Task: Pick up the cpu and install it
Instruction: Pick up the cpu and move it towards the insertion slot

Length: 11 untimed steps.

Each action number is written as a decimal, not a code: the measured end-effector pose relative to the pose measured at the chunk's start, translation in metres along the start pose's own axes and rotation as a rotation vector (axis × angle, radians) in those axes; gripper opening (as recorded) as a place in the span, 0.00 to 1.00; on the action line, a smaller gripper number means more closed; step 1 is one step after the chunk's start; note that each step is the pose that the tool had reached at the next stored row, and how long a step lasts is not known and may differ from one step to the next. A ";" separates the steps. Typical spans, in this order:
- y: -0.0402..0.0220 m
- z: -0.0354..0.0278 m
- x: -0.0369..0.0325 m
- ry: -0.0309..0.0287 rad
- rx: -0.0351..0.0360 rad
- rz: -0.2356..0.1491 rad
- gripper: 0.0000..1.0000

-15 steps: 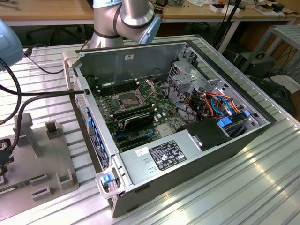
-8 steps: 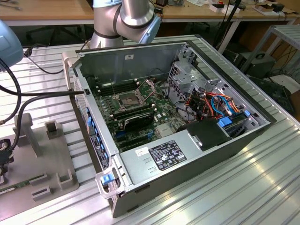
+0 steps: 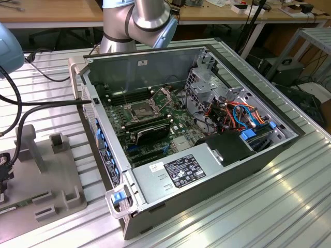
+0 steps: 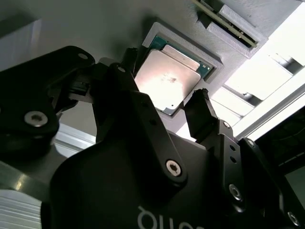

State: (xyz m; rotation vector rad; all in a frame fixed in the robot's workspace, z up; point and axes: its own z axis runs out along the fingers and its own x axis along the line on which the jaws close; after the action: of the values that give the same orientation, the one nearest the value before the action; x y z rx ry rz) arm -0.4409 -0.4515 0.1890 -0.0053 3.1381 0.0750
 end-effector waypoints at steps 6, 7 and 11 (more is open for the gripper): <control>0.0000 0.0000 0.0026 -0.0004 0.0000 0.000 0.68; 0.0001 0.0000 0.0027 -0.0006 0.0001 0.001 0.68; -0.0005 0.0000 0.0027 -0.0006 0.0005 0.003 0.68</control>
State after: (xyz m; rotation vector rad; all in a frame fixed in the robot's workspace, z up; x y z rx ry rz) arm -0.4436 -0.4520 0.1890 -0.0008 3.1376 0.0741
